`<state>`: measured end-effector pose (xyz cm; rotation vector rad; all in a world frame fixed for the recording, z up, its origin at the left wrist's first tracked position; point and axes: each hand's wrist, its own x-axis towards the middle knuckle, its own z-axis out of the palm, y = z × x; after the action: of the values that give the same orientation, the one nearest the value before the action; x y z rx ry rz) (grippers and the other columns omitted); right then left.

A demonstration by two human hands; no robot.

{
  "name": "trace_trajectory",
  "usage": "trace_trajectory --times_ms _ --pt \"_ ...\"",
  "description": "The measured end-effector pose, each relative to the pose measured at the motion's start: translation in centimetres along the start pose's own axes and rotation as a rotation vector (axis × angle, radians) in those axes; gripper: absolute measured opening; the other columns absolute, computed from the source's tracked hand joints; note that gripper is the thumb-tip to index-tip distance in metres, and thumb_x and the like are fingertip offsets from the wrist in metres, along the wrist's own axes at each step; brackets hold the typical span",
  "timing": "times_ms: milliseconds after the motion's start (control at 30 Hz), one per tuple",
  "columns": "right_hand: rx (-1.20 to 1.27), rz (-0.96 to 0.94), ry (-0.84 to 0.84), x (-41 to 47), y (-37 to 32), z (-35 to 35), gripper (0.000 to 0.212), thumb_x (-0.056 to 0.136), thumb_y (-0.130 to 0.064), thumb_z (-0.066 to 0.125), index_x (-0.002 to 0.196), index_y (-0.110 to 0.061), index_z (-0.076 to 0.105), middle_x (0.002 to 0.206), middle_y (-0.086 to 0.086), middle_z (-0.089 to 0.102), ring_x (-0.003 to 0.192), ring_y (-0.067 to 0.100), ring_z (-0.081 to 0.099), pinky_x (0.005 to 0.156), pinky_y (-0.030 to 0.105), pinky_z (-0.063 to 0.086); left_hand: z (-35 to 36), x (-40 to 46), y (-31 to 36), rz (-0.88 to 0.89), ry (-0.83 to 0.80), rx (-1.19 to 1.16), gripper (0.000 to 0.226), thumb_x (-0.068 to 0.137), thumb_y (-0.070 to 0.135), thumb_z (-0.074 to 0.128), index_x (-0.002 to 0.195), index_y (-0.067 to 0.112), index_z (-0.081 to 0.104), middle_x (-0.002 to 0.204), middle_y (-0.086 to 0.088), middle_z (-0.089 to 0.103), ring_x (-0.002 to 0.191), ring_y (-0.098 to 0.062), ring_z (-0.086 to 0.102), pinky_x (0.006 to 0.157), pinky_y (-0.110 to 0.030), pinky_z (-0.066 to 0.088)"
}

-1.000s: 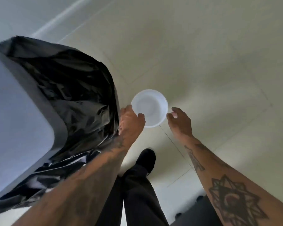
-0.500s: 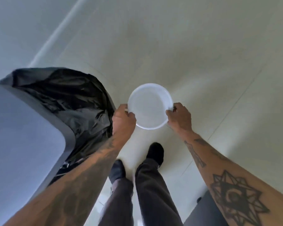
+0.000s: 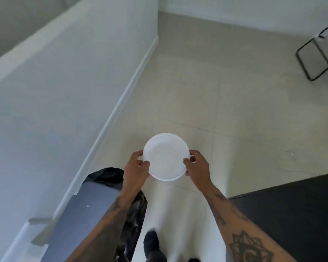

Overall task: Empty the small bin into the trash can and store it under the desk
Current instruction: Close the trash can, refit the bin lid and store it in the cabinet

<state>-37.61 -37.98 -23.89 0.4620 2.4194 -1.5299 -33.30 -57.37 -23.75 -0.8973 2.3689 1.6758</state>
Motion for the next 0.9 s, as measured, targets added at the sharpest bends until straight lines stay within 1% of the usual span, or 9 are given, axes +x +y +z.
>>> trace_trajectory --times_ms 67,100,233,300,400,500,600,767,900 --pt "0.073 -0.008 0.024 -3.4 -1.6 -3.6 0.028 0.088 -0.008 0.059 0.114 -0.013 0.065 0.102 0.016 0.063 0.071 0.025 0.062 0.051 0.03 0.054 -0.7 -3.3 2.9 0.076 -0.041 -0.002 0.035 0.09 0.012 0.059 0.121 0.028 0.059 0.089 -0.002 0.067 0.059 -0.011 0.073 0.057 -0.021 0.058" --pt "0.103 -0.019 0.035 -5.0 -2.3 -5.4 0.03 0.088 -0.008 0.059 0.116 -0.013 0.064 0.099 0.013 0.064 0.066 0.022 0.06 0.049 0.027 0.052 -0.9 -5.0 4.3 0.115 -0.06 -0.007 0.035 0.089 0.011 0.06 0.121 0.027 0.06 0.09 -0.005 0.069 0.053 -0.008 0.071 0.055 -0.019 0.057" --pt "0.21 -0.126 0.09 -11.2 -4.2 -12.2 0.034 0.089 -0.008 0.059 0.122 -0.015 0.061 0.088 0.008 0.06 0.055 0.02 0.056 0.046 0.022 0.05 -1.3 -12.4 8.9 0.248 -0.122 -0.062 0.036 0.087 0.009 0.059 0.122 0.02 0.062 0.095 -0.016 0.072 0.053 -0.016 0.07 0.058 -0.027 0.058" --pt "0.272 -0.174 0.134 -14.6 -4.8 -15.0 0.035 0.089 -0.008 0.059 0.123 -0.016 0.061 0.086 0.008 0.059 0.056 0.02 0.055 0.044 0.021 0.049 -1.5 -16.6 10.5 0.31 -0.126 -0.101 0.037 0.087 0.01 0.06 0.123 0.016 0.063 0.09 -0.014 0.072 0.054 -0.017 0.069 0.06 -0.032 0.057" --pt "0.405 -0.221 0.205 -20.0 -5.8 -18.4 0.035 0.087 -0.01 0.058 0.121 -0.018 0.062 0.082 0.006 0.058 0.053 0.018 0.053 0.039 0.017 0.045 -1.7 -22.6 12.3 0.39 -0.071 -0.179 0.034 0.085 0.014 0.06 0.119 0.014 0.066 0.079 -0.01 0.072 0.05 -0.014 0.066 0.055 -0.032 0.052" --pt "0.529 -0.255 0.245 -25.7 -6.6 -21.1 0.033 0.086 -0.012 0.056 0.117 -0.019 0.062 0.074 0.0 0.057 0.041 0.009 0.051 0.037 0.017 0.043 -2.2 -28.4 14.0 0.466 -0.036 -0.259 0.026 0.084 0.018 0.059 0.105 0.018 0.072 0.052 0.001 0.065 0.043 -0.009 0.057 0.053 -0.03 0.046" --pt "0.594 -0.288 0.272 -31.2 -6.5 -23.5 0.028 0.086 -0.017 0.055 0.113 -0.019 0.06 0.066 -0.002 0.052 0.035 0.009 0.048 0.035 0.018 0.04 -2.7 -34.0 15.5 0.516 -0.037 -0.355 0.019 0.084 0.016 0.059 0.079 0.025 0.075 0.044 0.007 0.054 0.038 -0.007 0.048 0.055 -0.03 0.042" --pt "0.619 -0.336 0.369 -38.5 -4.4 -28.1 0.024 0.084 -0.023 0.053 0.108 -0.021 0.055 0.066 0.001 0.05 0.038 0.014 0.044 0.035 0.019 0.038 -1.8 -41.4 16.8 0.547 -0.186 -0.432 0.014 0.084 0.017 0.062 0.087 0.018 0.076 0.043 0.011 0.047 0.036 -0.007 0.045 0.056 -0.031 0.038" --pt "0.619 -0.309 0.49 -43.0 -1.8 -31.4 0.024 0.085 -0.019 0.053 0.109 -0.016 0.055 0.068 0.006 0.055 0.037 0.014 0.042 0.035 0.022 0.037 1.1 -45.8 15.5 0.512 -0.305 -0.457 0.012 0.083 0.018 0.062 0.081 0.022 0.074 0.043 0.01 0.052 0.036 -0.008 0.048 0.059 -0.033 0.041"
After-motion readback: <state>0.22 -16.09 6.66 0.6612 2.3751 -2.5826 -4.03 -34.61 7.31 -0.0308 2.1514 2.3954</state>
